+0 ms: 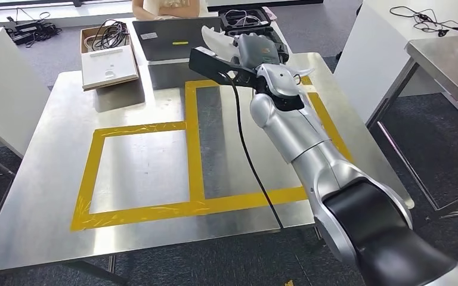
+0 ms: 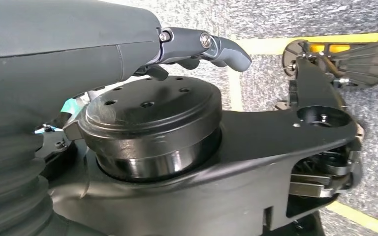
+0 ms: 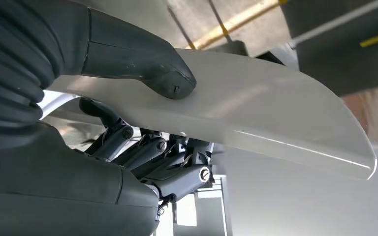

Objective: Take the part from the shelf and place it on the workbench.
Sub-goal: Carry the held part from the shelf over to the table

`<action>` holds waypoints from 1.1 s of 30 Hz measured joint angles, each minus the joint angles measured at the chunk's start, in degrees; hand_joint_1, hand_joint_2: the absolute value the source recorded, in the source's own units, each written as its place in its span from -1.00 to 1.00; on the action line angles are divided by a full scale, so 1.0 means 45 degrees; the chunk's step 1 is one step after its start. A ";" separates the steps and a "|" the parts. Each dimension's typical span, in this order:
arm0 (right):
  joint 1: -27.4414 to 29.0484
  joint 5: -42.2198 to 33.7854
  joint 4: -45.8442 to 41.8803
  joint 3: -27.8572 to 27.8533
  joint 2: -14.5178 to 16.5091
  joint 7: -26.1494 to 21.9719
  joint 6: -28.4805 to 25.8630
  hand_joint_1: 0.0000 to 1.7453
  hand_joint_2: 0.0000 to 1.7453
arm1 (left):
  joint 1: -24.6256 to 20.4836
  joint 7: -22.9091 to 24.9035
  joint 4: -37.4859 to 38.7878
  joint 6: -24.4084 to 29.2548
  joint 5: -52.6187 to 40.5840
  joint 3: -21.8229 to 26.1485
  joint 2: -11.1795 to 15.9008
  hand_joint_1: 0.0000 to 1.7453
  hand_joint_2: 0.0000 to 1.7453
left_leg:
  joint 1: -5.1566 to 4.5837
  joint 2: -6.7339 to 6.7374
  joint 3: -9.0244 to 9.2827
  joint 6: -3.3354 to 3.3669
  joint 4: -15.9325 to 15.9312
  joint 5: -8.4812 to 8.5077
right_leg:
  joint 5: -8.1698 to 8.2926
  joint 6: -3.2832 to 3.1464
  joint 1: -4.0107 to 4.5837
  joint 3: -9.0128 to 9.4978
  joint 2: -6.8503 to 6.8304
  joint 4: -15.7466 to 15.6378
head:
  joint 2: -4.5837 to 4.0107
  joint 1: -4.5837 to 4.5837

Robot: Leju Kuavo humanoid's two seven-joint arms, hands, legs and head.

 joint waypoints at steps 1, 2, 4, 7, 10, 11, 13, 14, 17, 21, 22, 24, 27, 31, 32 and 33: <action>-0.0144 0.0053 0.0452 0.0061 0.0112 0.0146 0.0084 1.00 1.00 | -0.0002 0.0030 0.0000 0.0000 -0.0005 -0.0046 0.0000 -1.00 1.00 | 0.0000 0.0000 0.0001 0.0009 0.0000 0.0001 | 0.0005 0.0010 0.0000 0.0004 0.0000 -0.0007 | 0.0000 0.0000; -0.0224 0.0093 0.0836 0.0120 0.0212 0.0256 0.0141 1.00 1.00 | -0.0001 0.0049 0.0000 0.0000 -0.0010 -0.0085 -0.0001 -1.00 1.00 | 0.0000 0.0001 0.0002 0.0017 0.0001 0.0002 | 0.0010 0.0018 0.0000 0.0007 0.0000 -0.0011 | 0.0000 0.0000; -0.0285 0.0137 0.1387 0.0194 0.0369 0.0391 0.0215 1.00 1.00 | 0.0001 0.0062 0.0000 0.0000 -0.0013 -0.0130 -0.0006 -1.00 1.00 | -0.0001 0.0001 0.0001 0.0020 0.0002 0.0003 | 0.0015 0.0027 -0.0001 0.0006 0.0000 -0.0014 | -0.0001 0.0000; -0.0306 0.0190 0.1821 0.0214 0.0483 0.0645 0.0432 1.00 1.00 | 0.0007 0.0073 0.0000 0.0000 -0.0040 -0.0186 -0.0015 -1.00 1.00 | -0.0001 -0.0001 0.0000 0.0021 0.0004 0.0004 | 0.0018 0.0034 -0.0001 0.0005 -0.0001 -0.0016 | -0.0004 0.0000; -0.0207 0.0243 0.2263 0.0216 0.0528 0.0930 0.0831 1.00 1.00 | 0.0002 0.0171 0.0000 0.0000 -0.0149 -0.0277 -0.0030 -1.00 1.00 | 0.0000 0.0003 0.0002 0.0025 0.0003 0.0001 | 0.0014 0.0039 0.0001 0.0003 0.0000 -0.0017 | -0.0002 0.0000; -0.0103 0.0284 0.2381 0.0221 0.0531 0.0961 0.0929 1.00 1.00 | -0.0003 0.0218 0.0000 0.0000 -0.0179 -0.0306 -0.0036 -1.00 1.00 | 0.0001 0.0005 0.0002 0.0026 0.0003 0.0000 | 0.0014 0.0040 0.0001 0.0001 0.0000 -0.0017 | -0.0001 0.0000; 0.0202 0.0392 0.2569 0.0262 0.0528 0.0987 0.1018 1.00 1.00 | -0.0021 0.0279 0.0000 0.0000 -0.0200 -0.0374 -0.0049 -1.00 1.00 | 0.0005 0.0010 0.0003 0.0027 0.0002 -0.0001 | 0.0014 0.0040 0.0002 -0.0003 0.0001 -0.0017 | 0.0000 0.0000; 0.0383 0.0425 0.2644 0.0291 0.0527 0.0996 0.1020 1.00 1.00 | -0.0031 0.0290 0.0000 0.0000 -0.0205 -0.0406 -0.0055 -1.00 1.00 | 0.0007 0.0011 0.0003 0.0027 0.0002 -0.0001 | 0.0014 0.0040 0.0002 -0.0004 0.0001 -0.0017 | 0.0001 0.0000; 0.0824 0.0455 0.2821 0.0345 0.0527 0.1018 0.1001 1.00 1.00 | -0.0053 0.0277 0.0000 0.0000 -0.0195 -0.0463 -0.0063 -1.00 1.00 | 0.0010 0.0013 0.0001 0.0026 0.0000 -0.0001 | 0.0014 0.0040 0.0002 -0.0010 0.0001 -0.0017 | -0.0001 0.0000; 0.0992 0.0461 0.2944 0.0362 0.0527 0.1090 0.1064 1.00 1.00 | -0.0094 0.0231 0.0000 0.0000 -0.0159 -0.0487 -0.0063 -1.00 1.00 | 0.0014 0.0020 0.0001 0.0026 -0.0003 -0.0001 | 0.0013 0.0039 0.0002 -0.0015 0.0003 -0.0017 | -0.0003 0.0000; 0.1005 0.0471 0.2958 0.0368 0.0527 0.1106 0.1100 1.00 1.00 | -0.0111 0.0226 0.0000 0.0000 -0.0153 -0.0488 -0.0063 -1.00 1.00 | 0.0016 0.0020 0.0001 0.0026 -0.0003 -0.0001 | 0.0013 0.0039 0.0003 -0.0016 0.0004 -0.0017 | -0.0003 0.0000; 0.1034 0.0499 0.2990 0.0389 0.0527 0.1117 0.1148 1.00 1.00 | -0.0141 0.0217 0.0000 0.0000 -0.0146 -0.0491 -0.0063 -1.00 1.00 | 0.0018 0.0020 0.0001 0.0026 -0.0004 -0.0001 | 0.0013 0.0039 0.0004 -0.0015 0.0004 -0.0017 | -0.0002 0.0000; 0.1106 0.0532 0.3015 0.0404 0.0523 0.1094 0.1110 1.00 1.00 | -0.0162 0.0219 0.0000 0.0000 -0.0148 -0.0498 -0.0064 -1.00 1.00 | 0.0019 0.0021 0.0001 0.0026 -0.0004 -0.0001 | 0.0013 0.0039 0.0006 -0.0015 0.0004 -0.0017 | -0.0002 0.0000; 0.1163 0.0551 0.3023 0.0408 0.0503 0.1067 0.1008 1.00 1.00 | -0.0164 0.0249 0.0000 0.0000 -0.0149 -0.0514 -0.0072 -1.00 1.00 | 0.0018 0.0021 0.0001 0.0026 -0.0003 -0.0001 | 0.0013 0.0039 0.0006 -0.0015 0.0005 -0.0017 | 0.0000 0.0000; 0.1163 0.0551 0.3025 0.0409 0.0494 0.1067 0.0996 1.00 1.00 | -0.0164 0.0257 0.0000 0.0000 -0.0149 -0.0524 -0.0075 -1.00 1.00 | 0.0018 0.0021 0.0001 0.0026 -0.0003 -0.0001 | 0.0013 0.0039 0.0006 -0.0014 0.0005 -0.0017 | 0.0000 0.0000; 0.1163 0.0550 0.3026 0.0409 0.0483 0.1068 0.0990 1.00 1.00 | -0.0164 0.0260 0.0000 0.0000 -0.0149 -0.0535 -0.0081 -1.00 1.00 | 0.0018 0.0021 0.0001 0.0026 -0.0003 -0.0001 | 0.0013 0.0039 0.0006 -0.0014 0.0005 -0.0017 | -0.0001 0.0000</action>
